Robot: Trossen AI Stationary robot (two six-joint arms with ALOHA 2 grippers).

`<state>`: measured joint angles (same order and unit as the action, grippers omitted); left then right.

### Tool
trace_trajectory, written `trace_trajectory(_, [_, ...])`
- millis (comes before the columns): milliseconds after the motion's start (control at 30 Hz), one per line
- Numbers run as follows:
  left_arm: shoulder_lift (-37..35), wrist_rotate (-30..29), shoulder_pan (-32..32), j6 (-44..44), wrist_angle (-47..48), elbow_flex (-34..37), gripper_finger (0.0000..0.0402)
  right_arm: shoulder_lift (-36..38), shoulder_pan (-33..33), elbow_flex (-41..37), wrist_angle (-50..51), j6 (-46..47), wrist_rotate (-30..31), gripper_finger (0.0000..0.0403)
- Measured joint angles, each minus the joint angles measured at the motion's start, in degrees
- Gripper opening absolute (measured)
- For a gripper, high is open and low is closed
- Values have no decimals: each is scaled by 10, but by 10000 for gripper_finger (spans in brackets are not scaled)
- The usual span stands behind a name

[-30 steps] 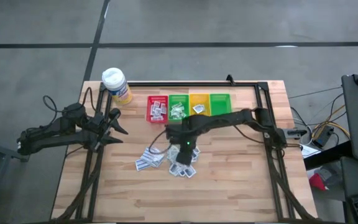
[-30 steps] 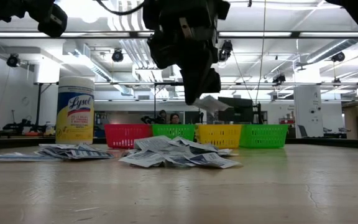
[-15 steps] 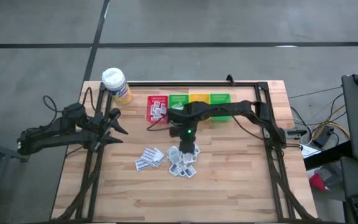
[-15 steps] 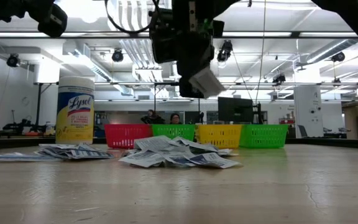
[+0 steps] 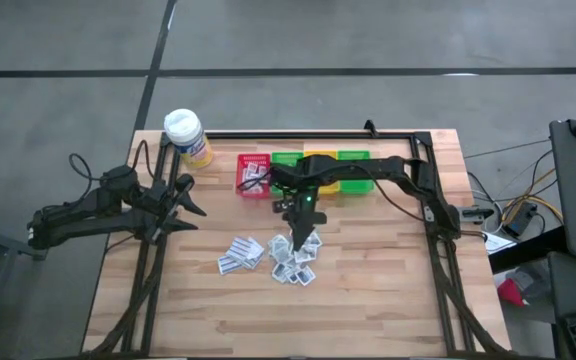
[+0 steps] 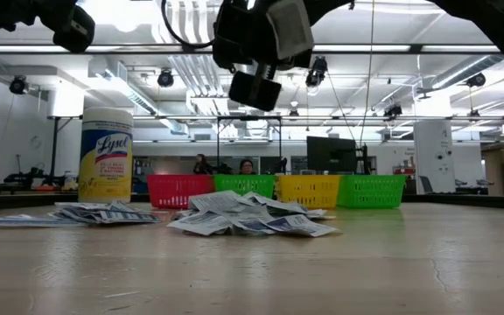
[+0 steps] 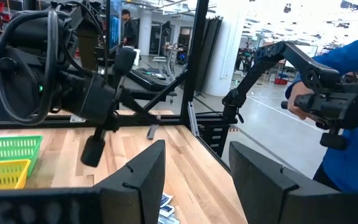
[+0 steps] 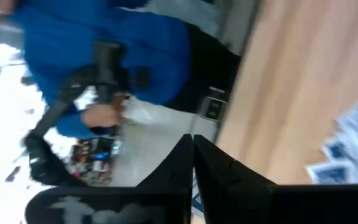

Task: Pick & Place First Aid Supplies
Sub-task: Put the alcohol pad into the yellow bin

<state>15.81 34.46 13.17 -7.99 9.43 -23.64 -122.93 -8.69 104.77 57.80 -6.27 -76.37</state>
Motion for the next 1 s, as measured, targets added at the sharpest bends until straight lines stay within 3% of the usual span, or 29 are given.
trace_trajectory(200, [0,0,0,0,0,0,175,0,0,0,-12,-1,-26,8])
trace_trajectory(300, [0,0,0,0,0,0,175,0,0,0,-12,-3,8,8])
trace_trajectory(533, [0,0,0,-2,0,0,175,18,-9,0,17,-2,293,8])
trace_trajectory(833, [0,0,0,-24,0,0,175,68,-44,0,83,-49,618,8])
trace_trajectory(1000, [1,0,0,-25,0,0,175,99,-72,0,82,-74,759,8])
